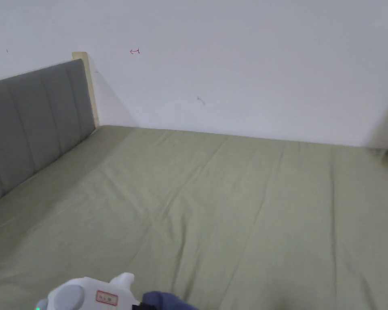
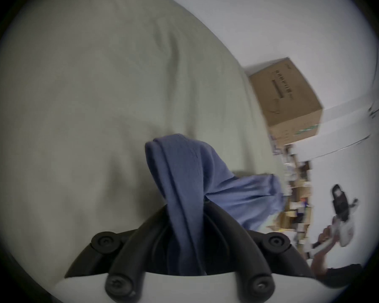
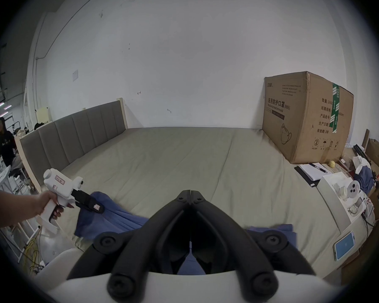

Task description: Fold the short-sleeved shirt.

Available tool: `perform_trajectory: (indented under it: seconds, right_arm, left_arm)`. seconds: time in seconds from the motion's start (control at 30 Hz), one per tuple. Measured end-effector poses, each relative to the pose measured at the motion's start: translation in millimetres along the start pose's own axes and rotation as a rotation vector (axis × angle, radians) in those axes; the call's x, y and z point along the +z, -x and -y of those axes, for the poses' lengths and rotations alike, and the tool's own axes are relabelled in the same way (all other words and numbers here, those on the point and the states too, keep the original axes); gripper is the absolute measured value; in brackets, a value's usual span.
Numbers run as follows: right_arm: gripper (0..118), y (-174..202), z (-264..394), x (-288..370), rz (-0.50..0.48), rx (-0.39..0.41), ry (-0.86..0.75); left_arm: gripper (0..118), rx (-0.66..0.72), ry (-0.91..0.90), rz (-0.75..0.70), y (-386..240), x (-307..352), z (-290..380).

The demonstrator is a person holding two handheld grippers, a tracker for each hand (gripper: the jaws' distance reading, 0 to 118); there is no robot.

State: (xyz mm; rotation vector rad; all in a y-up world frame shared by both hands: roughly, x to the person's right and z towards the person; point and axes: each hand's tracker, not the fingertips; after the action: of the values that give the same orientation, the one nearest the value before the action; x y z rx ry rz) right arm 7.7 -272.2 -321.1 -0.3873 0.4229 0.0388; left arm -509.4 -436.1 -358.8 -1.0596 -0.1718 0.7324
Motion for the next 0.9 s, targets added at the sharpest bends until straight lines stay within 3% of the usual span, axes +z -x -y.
perform_trajectory:
  seconds: [0.17,0.23,0.4,0.57,0.6,0.7,0.73,0.83,0.9]
  right_arm:
    - [0,-7.8,7.4,9.7,-0.001,-0.005,0.002]
    - [0,-11.3,10.1,13.9,-0.005,-0.005,0.005]
    - [0,-18.4,14.3,23.4,-0.004,-0.01,-0.001]
    - [0,-29.5,18.2,33.4,0.006,-0.032,-0.004]
    - [0,-31.9,19.5,34.0,0.011,-0.036,-0.003]
    - [0,-39.2,23.1,32.7,0.03,-0.048,0.01]
    - [0,-41.6,24.2,32.4,0.034,-0.056,0.013]
    - [0,-48.5,27.5,30.3,0.035,-0.084,0.019]
    - [0,-51.4,29.0,28.1,0.035,-0.098,0.025]
  left_arm:
    - [2,-0.152,-0.139,-0.498,-26.3,43.0,-7.5]
    - [2,-0.214,-0.121,-0.582,-48.4,38.0,-6.5]
    - [2,-0.085,-0.036,-0.179,-115.6,-3.0,-0.4]
    - [4,-0.102,0.122,0.071,-197.7,-83.0,11.7]
    - [11,-0.091,0.157,0.119,-210.5,-98.4,14.1]
    - [107,-0.073,0.248,0.24,-233.2,-126.3,21.4]
    - [118,-0.081,0.265,0.25,-237.6,-126.5,23.0]
    - [116,-0.143,0.167,0.212,-231.8,-106.8,22.7]
    - [116,-0.169,0.104,0.112,-215.5,-90.0,24.0]
